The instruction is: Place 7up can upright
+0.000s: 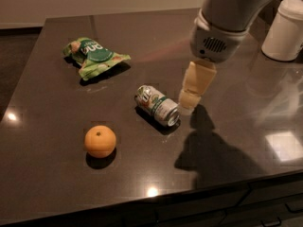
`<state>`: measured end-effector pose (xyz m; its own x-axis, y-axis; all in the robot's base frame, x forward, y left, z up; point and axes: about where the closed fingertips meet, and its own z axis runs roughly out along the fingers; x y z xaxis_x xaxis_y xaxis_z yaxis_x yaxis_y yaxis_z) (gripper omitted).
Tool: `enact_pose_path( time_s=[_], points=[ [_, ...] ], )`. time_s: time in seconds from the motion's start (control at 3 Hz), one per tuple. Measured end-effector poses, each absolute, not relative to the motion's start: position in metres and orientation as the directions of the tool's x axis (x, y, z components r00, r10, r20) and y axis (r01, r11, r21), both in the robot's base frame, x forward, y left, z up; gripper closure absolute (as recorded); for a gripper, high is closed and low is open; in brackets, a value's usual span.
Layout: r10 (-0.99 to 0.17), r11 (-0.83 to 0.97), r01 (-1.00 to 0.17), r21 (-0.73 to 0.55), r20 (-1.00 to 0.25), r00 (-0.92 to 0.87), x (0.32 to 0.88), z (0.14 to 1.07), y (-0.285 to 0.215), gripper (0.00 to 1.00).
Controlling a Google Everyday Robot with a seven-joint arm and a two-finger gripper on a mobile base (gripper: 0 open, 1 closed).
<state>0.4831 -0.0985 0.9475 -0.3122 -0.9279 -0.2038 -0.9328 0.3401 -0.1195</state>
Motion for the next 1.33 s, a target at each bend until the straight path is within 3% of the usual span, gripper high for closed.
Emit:
enact_pose_path(
  time_s=[1.33],
  points=[
    [-0.813, 0.573, -0.819, -0.025, -0.139, -0.565, 0.518, 0.893, -0.029, 0.0]
  ],
)
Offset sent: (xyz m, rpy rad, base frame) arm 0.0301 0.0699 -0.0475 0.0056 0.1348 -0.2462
